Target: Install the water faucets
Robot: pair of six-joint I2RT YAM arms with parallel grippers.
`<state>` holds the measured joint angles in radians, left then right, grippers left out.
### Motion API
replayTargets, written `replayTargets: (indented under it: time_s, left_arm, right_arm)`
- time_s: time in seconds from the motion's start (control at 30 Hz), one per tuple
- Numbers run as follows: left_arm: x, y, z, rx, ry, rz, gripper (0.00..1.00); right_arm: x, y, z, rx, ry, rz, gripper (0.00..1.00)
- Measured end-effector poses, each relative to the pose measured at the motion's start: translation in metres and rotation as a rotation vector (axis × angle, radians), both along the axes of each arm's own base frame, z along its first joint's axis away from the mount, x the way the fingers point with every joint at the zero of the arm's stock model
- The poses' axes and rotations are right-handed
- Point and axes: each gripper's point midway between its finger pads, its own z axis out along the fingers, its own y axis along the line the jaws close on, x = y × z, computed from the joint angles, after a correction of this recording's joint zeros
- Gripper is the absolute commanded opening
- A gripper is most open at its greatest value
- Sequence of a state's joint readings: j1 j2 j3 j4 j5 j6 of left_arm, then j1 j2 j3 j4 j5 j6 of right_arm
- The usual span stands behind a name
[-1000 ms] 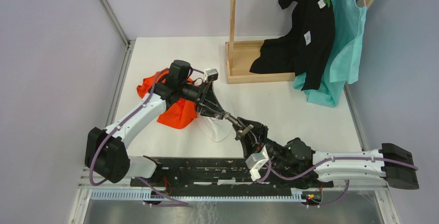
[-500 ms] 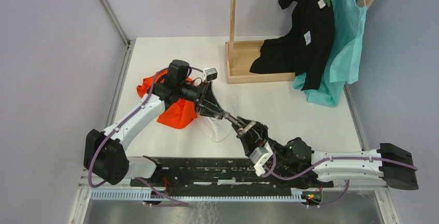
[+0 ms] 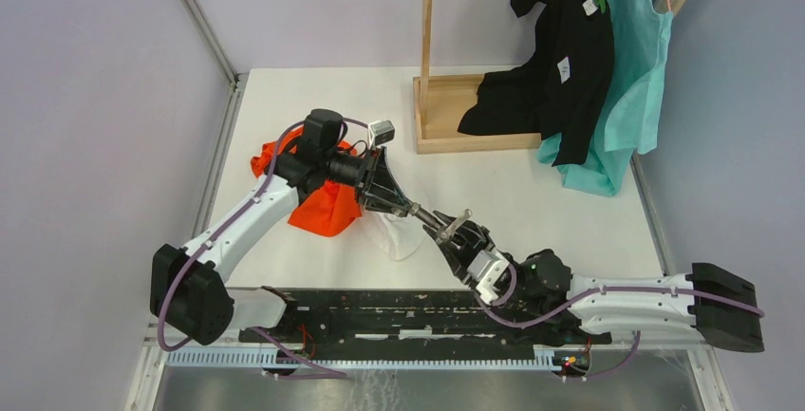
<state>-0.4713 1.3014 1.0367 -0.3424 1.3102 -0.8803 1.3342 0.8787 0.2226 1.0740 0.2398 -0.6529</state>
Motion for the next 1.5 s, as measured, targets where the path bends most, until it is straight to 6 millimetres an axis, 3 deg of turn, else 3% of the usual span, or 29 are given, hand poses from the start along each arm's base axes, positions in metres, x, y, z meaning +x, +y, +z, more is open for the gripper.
replayTargets:
  time_s: [0.6,1.07,1.5]
  left_arm:
    - [0.005,0.001,0.002,-0.030,-0.075,0.022,0.03]
    - [0.011,-0.003,0.010,-0.187,-0.108,0.144,0.03]
    - [0.012,-0.003,0.017,-0.242,-0.163,0.176,0.03]
  right_arm:
    - [0.012,0.000,0.003,0.159,0.193,0.095,0.01]
    - [0.027,-0.007,0.009,0.346,0.386,0.186,0.01]
    - [0.029,-0.005,0.016,0.374,0.587,0.299,0.00]
